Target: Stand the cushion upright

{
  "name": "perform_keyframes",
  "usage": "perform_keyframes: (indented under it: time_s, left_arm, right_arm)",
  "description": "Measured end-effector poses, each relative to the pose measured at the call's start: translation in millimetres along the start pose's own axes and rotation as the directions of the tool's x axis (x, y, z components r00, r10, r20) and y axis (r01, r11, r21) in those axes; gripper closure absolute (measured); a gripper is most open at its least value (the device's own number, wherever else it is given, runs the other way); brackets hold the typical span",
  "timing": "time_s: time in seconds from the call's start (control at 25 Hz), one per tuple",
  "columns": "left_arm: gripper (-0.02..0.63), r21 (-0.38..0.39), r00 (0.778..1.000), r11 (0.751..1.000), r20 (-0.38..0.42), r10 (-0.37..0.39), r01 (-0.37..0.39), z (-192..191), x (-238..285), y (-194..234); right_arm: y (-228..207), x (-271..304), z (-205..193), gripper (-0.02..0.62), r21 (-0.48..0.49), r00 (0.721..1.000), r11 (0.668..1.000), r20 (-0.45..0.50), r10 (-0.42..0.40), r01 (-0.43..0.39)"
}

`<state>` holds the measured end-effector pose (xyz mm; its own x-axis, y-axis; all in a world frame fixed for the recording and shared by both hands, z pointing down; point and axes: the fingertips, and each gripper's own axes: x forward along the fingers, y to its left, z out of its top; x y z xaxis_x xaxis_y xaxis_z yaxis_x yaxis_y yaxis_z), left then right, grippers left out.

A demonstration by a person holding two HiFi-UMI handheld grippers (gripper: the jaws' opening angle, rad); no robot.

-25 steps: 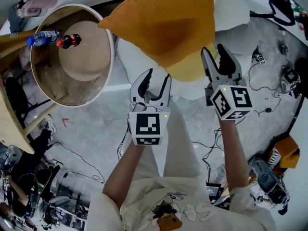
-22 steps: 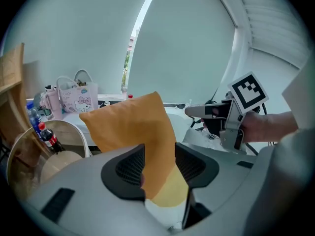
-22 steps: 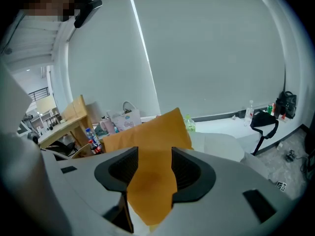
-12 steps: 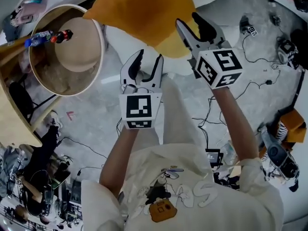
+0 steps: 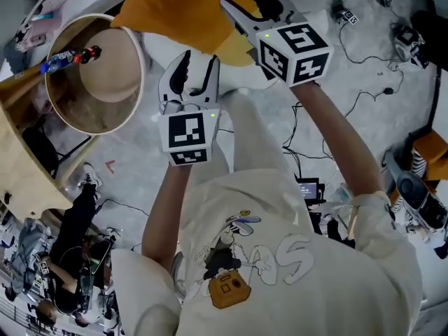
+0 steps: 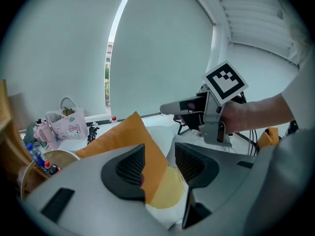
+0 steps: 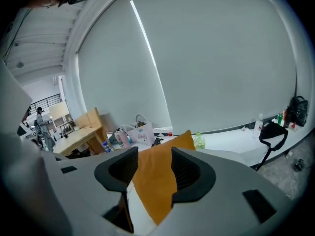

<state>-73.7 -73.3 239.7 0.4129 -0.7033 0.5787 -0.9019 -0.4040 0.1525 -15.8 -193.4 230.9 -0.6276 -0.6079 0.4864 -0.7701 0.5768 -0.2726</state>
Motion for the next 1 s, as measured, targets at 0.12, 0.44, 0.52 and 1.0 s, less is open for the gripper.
perform_keyframes:
  time_s: [0.12,0.44,0.52,1.0]
  left_arm:
    - [0.407,0.005,1.000,1.000,-0.001,0.013,-0.013,6,-13,-3]
    - [0.407,-0.003,0.999,0.999,0.006,0.045,-0.045,21,-46,-13]
    - [0.407,-0.011,0.999,0.999,0.007,0.049,-0.048,23,-53,-17]
    - [0.407,-0.009,0.999,1.000,0.033,0.024,-0.024,47,-81,-41]
  right_arm:
    - [-4,-15,10,0.370,0.072,1.000,0.997,-0.001,-0.016,0.016]
    - [2,-53,34,0.373,0.050,1.000,0.999,0.016,-0.016,0.015]
    - [7,-59,36,0.374,0.057,1.000,0.998,0.017,-0.012,0.011]
    - [27,-99,39,0.377,0.091,1.000,0.996,0.026,-0.003,0.000]
